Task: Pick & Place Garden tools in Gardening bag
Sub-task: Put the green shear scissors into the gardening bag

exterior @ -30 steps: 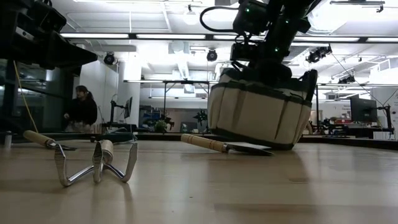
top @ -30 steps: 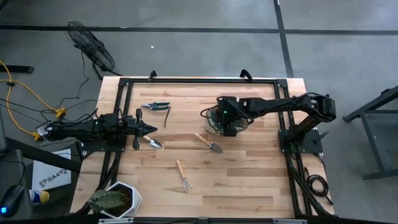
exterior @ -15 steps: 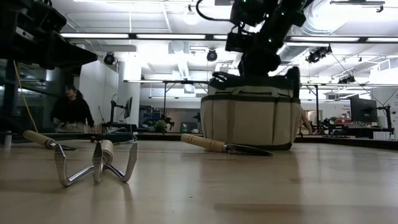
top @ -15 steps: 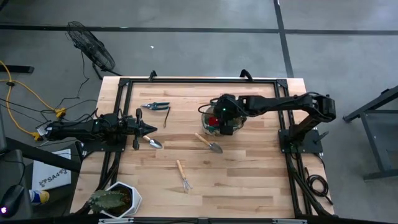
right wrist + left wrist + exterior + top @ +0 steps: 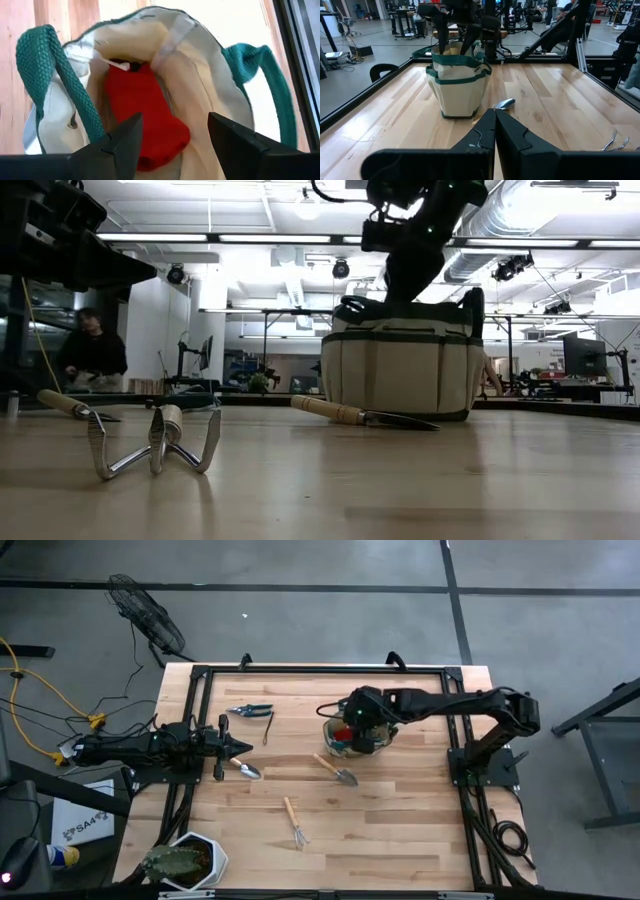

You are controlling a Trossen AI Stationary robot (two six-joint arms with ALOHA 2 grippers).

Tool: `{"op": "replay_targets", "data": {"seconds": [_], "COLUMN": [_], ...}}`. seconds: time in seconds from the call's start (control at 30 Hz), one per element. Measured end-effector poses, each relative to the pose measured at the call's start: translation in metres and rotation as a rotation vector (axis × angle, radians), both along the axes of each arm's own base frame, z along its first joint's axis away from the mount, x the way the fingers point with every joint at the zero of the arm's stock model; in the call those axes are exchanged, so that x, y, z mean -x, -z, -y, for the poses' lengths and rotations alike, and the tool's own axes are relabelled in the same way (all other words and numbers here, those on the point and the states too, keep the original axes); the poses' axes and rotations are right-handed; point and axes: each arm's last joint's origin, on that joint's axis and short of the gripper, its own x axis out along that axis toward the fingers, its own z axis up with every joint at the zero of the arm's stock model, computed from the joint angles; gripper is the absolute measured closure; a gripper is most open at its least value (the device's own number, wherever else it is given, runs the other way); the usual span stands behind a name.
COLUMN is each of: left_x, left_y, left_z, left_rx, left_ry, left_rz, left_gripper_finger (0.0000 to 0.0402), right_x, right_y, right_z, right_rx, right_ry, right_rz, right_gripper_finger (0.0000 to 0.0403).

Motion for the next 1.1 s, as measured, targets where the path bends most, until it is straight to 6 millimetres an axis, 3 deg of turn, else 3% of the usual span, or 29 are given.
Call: {"op": "replay_targets", "data": {"seconds": [0.37,0.57,0.8,1.1], "left_x": [0.000,0.000,0.000,0.000], "left_y": [0.000,0.000,0.000,0.000], "left_z": [0.000,0.000,0.000,0.000], "left_rx": [0.000,0.000,0.000,0.000], "left_ry": [0.000,0.000,0.000,0.000], "left_rz": [0.000,0.000,0.000,0.000], "left_gripper_finger": [0.0400,0.0400,0.0400,0.0400], "right_x": [0.002,0.017,0.051,0.109], "right_y": [-0.030,-0.042,-0.057,-0.108], "right_z": [0.001,-0.001,-0.011,-0.018], "right_rx": [-0.010,-0.041,-0.083,0.050], "right_ry": [0.099,0.217,0.291,0.351], "right_rz": [-0.025,-0.162,-0.285,-0.044], "right_gripper_finger": [0.0188,0.0188,0.0188,0.0188]}}
